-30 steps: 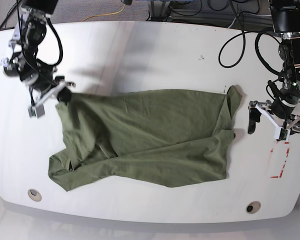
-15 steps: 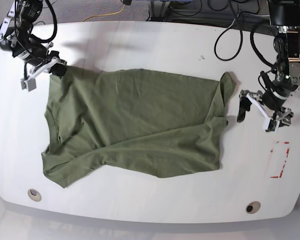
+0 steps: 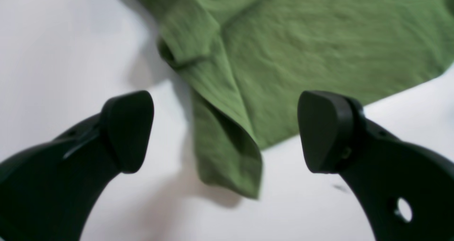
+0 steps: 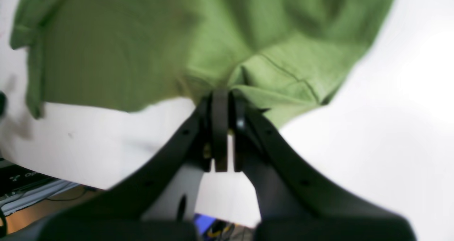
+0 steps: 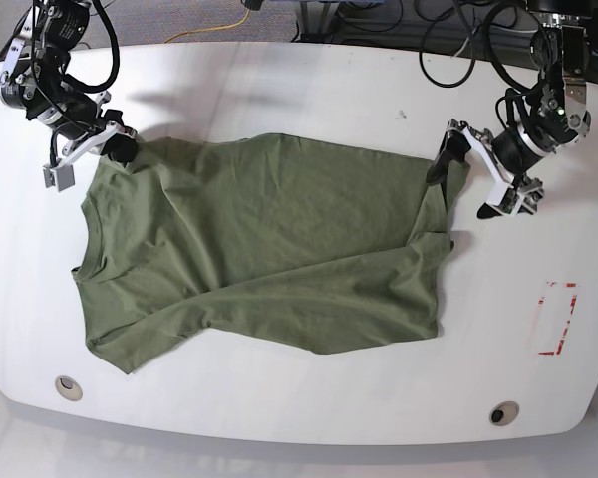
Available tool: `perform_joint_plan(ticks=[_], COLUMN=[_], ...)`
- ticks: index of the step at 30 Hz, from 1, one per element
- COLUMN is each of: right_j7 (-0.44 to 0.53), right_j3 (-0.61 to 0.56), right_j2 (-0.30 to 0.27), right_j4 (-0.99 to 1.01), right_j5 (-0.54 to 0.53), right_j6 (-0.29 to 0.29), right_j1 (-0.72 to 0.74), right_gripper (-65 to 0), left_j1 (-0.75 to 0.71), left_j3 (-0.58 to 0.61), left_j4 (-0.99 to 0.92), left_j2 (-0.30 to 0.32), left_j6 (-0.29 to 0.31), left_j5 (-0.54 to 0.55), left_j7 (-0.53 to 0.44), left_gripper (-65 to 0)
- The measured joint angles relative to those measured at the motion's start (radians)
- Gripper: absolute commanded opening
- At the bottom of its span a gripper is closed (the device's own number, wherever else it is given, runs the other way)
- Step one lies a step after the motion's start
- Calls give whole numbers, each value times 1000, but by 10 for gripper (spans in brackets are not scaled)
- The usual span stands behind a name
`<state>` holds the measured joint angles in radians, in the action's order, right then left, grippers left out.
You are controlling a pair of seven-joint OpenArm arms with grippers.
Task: Layout the t-shirt on the table in an organized manner, then fold the t-shirt properly
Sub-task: 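Pull the held shirt corners apart and away from the robot with both grippers, then drag the shirt with both grippers, stretching it across the table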
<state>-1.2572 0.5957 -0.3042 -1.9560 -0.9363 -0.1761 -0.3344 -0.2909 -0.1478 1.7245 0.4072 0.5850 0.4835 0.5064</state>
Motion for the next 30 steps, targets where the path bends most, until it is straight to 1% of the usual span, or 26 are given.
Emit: perform_joint_plan(ticks=[7, 16, 23, 25, 30], right_j7=[-4, -4, -3, -3, -3], right_j3=[-1, -28, -26, -26, -26], right_j2=[0, 3, 3, 2, 3], right_j4=[1, 1, 1, 1, 1], right_j5=[12, 10, 8, 8, 8], right_j6=[0, 0, 0, 0, 0], right_j1=[4, 11, 11, 11, 12], right_gripper=[-650, -650, -650, -650, -650], left_j1=[-18, -2, 54, 63, 83], left_j3=[1, 2, 2, 18, 110], left_j4=[-25, -165, -251, -260, -263], left_j2=[-8, -10, -42, -45, -38], left_j6=[0, -1, 0, -1, -7], left_j5=[10, 7, 16, 16, 19], left_j7=[11, 13, -8, -15, -35], left_gripper=[-31, -31, -31, -31, -31])
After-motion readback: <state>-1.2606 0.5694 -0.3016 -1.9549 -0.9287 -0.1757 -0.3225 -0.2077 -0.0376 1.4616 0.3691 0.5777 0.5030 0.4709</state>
